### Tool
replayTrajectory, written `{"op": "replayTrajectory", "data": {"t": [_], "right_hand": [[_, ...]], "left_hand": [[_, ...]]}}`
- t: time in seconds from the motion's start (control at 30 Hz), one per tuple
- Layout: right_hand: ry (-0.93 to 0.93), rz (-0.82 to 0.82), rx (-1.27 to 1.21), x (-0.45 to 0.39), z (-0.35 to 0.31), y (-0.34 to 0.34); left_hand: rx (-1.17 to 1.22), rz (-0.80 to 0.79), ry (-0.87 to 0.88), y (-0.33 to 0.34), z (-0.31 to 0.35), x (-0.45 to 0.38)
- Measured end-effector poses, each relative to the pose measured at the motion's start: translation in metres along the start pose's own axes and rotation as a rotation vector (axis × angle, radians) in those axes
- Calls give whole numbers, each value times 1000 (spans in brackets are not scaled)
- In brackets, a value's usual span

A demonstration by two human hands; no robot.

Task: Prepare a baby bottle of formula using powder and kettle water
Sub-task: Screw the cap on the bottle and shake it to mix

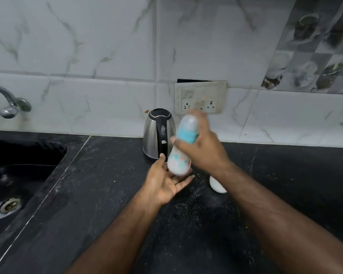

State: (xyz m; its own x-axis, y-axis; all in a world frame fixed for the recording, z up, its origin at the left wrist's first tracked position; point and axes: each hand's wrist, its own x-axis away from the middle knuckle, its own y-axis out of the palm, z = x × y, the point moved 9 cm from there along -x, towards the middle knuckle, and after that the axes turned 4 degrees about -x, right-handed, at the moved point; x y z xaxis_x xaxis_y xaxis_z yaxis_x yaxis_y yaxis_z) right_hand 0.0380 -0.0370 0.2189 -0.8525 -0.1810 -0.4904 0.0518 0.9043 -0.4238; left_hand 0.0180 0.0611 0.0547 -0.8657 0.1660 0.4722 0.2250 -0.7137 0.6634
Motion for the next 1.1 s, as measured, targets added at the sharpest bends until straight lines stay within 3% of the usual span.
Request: {"op": "replayTrajectory", "data": {"t": [0.07, 0.17, 0.3, 0.4, 0.43, 0.53, 0.67, 0.7, 0.8, 0.93, 1.03, 1.1], "right_hand": [[3, -73, 92, 6, 5, 9], [-18, 142, -81, 1, 3, -15], [17, -78, 146, 12, 7, 11], [-2, 151, -57, 3, 5, -14], [-5, 159, -61, 1, 3, -15], [19, -58, 85, 8, 5, 9], [-10, 194, -98, -2, 1, -21], [16, 175, -109, -2, 0, -19], [45, -102, 83, 12, 4, 14], [-4, 156, -126, -2, -1, -18], [33, -88, 64, 6, 0, 11], [31, -24, 28, 5, 2, 6]], "left_hand": [[-21, -13, 6, 1, 0, 1], [4, 23, 3, -3, 0, -3], [-19, -16, -1, 0, -3, -2], [11, 24, -3, -5, -3, -6], [15, 22, -6, -5, -4, -6], [0, -14, -7, -1, -6, -4], [15, 15, -7, -1, -4, -6], [14, 8, -6, 0, -4, -5], [5, -31, 6, 4, -2, -3], [20, 3, 1, 1, -1, -4], [2, -28, 9, 5, 0, -1], [0, -18, 8, 3, 1, -1]]}}
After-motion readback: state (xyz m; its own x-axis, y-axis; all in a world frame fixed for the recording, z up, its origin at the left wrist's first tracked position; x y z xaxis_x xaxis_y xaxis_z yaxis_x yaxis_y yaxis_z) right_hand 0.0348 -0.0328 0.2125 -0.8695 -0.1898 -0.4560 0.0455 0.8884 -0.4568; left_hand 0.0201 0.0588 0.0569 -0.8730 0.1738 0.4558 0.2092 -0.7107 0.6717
